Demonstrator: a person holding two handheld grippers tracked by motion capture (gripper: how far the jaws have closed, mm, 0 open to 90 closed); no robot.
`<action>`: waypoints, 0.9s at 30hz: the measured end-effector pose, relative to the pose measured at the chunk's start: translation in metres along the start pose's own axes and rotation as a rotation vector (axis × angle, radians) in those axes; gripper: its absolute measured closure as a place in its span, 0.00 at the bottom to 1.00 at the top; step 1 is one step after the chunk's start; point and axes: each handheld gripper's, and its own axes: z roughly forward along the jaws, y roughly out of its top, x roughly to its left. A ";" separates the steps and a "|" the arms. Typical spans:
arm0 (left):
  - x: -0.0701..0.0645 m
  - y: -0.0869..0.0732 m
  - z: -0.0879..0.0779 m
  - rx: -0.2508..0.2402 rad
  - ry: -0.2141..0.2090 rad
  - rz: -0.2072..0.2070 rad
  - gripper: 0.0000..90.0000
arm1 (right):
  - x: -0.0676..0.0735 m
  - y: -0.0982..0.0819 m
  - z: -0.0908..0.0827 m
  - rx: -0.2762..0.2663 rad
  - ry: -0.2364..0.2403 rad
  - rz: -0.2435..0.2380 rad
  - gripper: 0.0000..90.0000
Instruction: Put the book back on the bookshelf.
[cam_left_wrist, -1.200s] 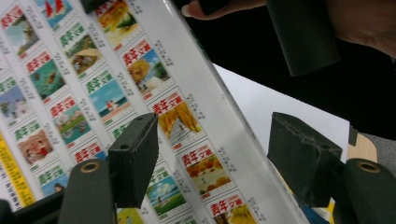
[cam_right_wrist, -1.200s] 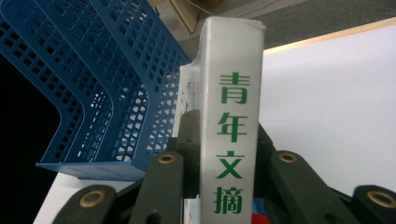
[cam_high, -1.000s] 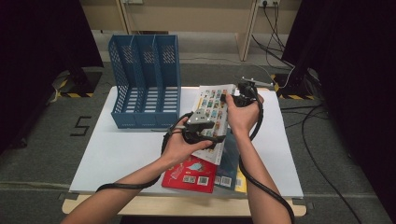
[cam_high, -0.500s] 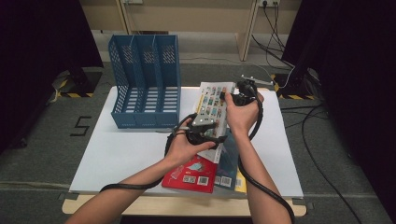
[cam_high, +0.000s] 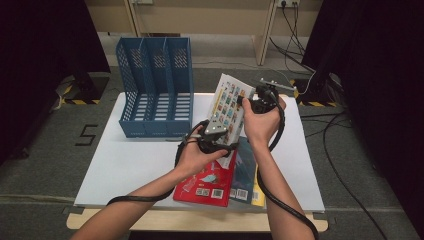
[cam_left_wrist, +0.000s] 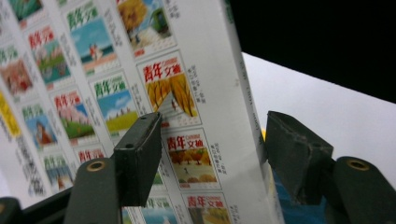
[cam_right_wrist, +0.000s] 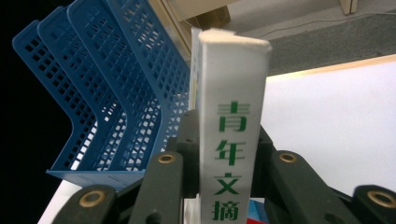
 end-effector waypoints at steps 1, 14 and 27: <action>0.001 -0.001 -0.001 0.004 0.007 0.001 0.42 | 0.001 0.000 0.000 -0.001 0.002 -0.003 0.82; 0.001 0.004 -0.004 -0.028 0.090 -0.017 0.36 | 0.017 -0.003 0.006 0.006 -0.006 -0.023 0.82; -0.004 0.013 0.007 -0.017 0.205 0.012 0.28 | 0.025 -0.005 0.006 0.001 -0.007 -0.020 0.82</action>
